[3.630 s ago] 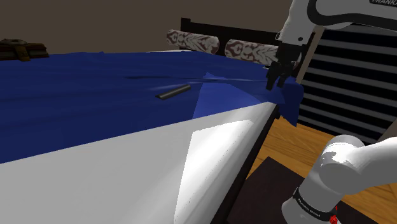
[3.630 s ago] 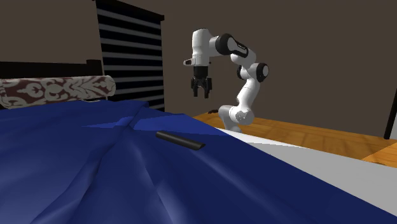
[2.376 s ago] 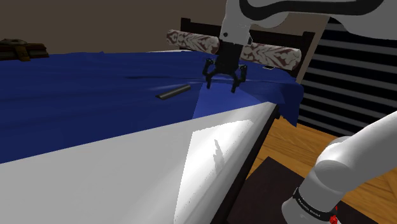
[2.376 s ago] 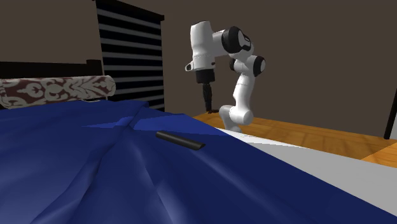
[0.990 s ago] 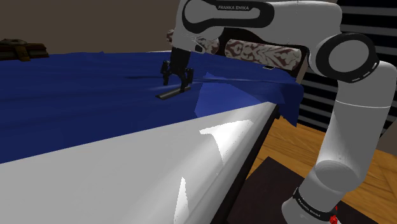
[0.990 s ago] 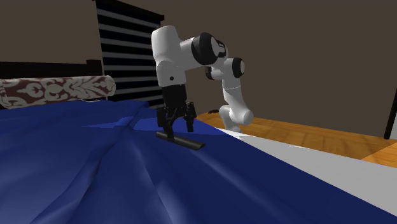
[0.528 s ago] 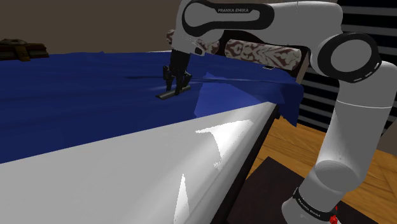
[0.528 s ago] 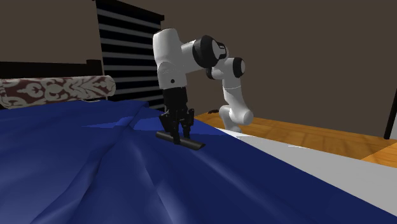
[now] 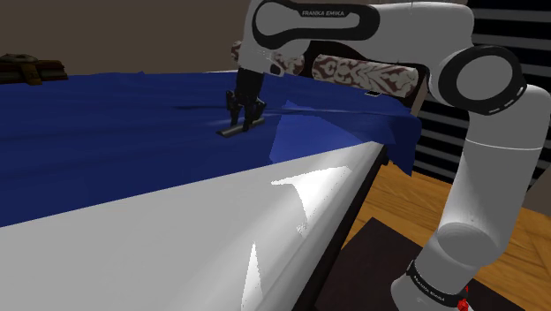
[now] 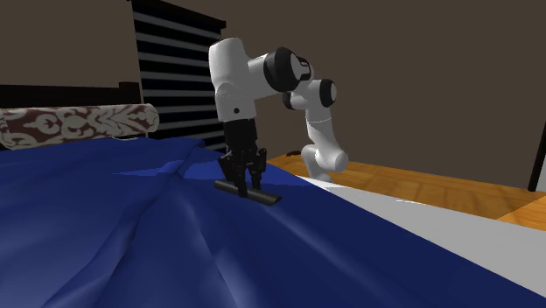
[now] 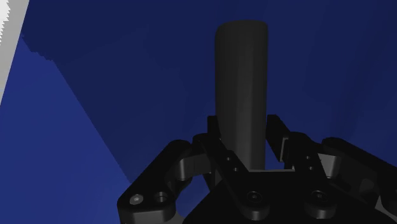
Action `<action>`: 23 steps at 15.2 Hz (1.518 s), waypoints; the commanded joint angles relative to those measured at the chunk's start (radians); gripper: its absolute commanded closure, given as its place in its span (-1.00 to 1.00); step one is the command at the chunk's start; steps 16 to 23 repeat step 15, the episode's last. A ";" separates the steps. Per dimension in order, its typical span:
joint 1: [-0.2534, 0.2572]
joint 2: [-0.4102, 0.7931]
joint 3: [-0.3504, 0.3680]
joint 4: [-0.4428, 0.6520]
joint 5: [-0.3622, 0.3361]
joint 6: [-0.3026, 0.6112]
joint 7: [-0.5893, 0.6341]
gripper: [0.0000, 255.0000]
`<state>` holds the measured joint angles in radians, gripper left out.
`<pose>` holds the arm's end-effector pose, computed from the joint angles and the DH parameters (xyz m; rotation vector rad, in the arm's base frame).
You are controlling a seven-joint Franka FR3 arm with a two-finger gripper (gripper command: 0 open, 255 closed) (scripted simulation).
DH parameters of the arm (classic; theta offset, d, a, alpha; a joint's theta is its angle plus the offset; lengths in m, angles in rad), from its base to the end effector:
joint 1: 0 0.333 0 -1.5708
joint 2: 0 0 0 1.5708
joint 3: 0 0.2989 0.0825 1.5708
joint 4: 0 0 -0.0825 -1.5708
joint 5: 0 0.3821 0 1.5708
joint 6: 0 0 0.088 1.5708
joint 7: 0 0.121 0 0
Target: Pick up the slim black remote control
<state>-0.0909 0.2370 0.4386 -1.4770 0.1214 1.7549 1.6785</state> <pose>0.5962 0.2013 0.5287 -2.3013 1.8673 0.2277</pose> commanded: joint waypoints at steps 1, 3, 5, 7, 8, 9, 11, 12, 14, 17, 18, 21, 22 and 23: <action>0.001 0.004 0.000 0.027 -0.002 -0.024 0.004 1.00; 0.004 0.010 0.001 0.060 -0.005 -0.053 0.011 1.00; 0.007 0.016 0.001 0.096 -0.009 -0.081 0.017 1.00; 0.010 0.024 0.002 0.133 -0.013 -0.111 0.024 1.00; 0.012 0.029 0.003 0.153 -0.015 -0.126 0.027 1.00; 0.014 0.034 0.003 0.173 -0.017 -0.141 0.031 1.00; 0.019 0.045 0.004 0.216 -0.022 -0.172 0.038 1.00; 0.022 0.051 0.004 0.239 -0.025 -0.188 0.042 1.00; 0.025 0.059 0.005 0.265 -0.029 -0.207 0.047 1.00; 0.025 0.059 0.005 0.265 -0.029 -0.207 0.047 1.00; 0.025 0.059 0.005 0.265 -0.029 -0.207 0.047 1.00; 0.025 0.059 0.005 0.265 -0.029 -0.207 0.047 1.00; 0.025 0.059 0.005 0.265 -0.029 -0.207 0.047 1.00; 0.025 0.059 0.005 0.265 -0.029 -0.207 0.047 1.00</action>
